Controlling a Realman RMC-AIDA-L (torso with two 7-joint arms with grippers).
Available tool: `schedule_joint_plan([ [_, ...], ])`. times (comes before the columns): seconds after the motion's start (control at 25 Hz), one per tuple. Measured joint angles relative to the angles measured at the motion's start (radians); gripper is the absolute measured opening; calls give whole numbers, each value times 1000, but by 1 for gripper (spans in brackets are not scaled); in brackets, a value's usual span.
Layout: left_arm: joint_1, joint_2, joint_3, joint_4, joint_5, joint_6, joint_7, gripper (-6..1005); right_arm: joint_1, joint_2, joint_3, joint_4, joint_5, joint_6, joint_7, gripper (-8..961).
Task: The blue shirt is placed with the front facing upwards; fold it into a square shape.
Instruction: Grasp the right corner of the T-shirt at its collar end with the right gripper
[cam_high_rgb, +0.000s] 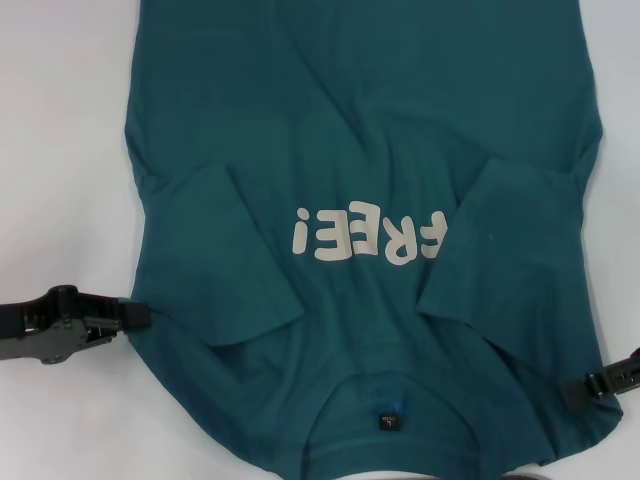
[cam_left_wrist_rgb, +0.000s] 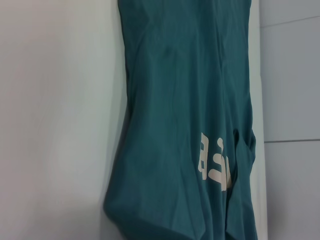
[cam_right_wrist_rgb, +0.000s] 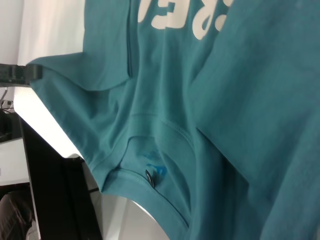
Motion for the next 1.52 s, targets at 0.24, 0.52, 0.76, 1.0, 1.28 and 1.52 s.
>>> schedule_joint_plan([
  [0.24, 0, 0, 0, 0, 0, -1, 0, 48, -1, 4, 1, -4, -4, -3, 5, 931],
  [0.52, 1, 0, 0, 0, 0, -8, 0, 48, 3, 4, -1, -11, -23, -5, 15, 931],
  [0.76, 5, 0, -13, 0, 0, -9, 0, 48, 14, 8, -17, -12, -53, 0, 16, 817],
  [1.0, 5, 0, -22, 0, 0, -6, 0, 49, 18, 8, -19, -13, -71, 2, 24, 623],
  [1.28, 6, 0, -21, 0, 0, -4, 0, 49, 13, 2, -17, -26, -72, 3, 37, 400],
  [1.52, 6, 0, -21, 0, 0, -2, 0, 48, 13, 5, -21, -32, -76, 8, 37, 152],
])
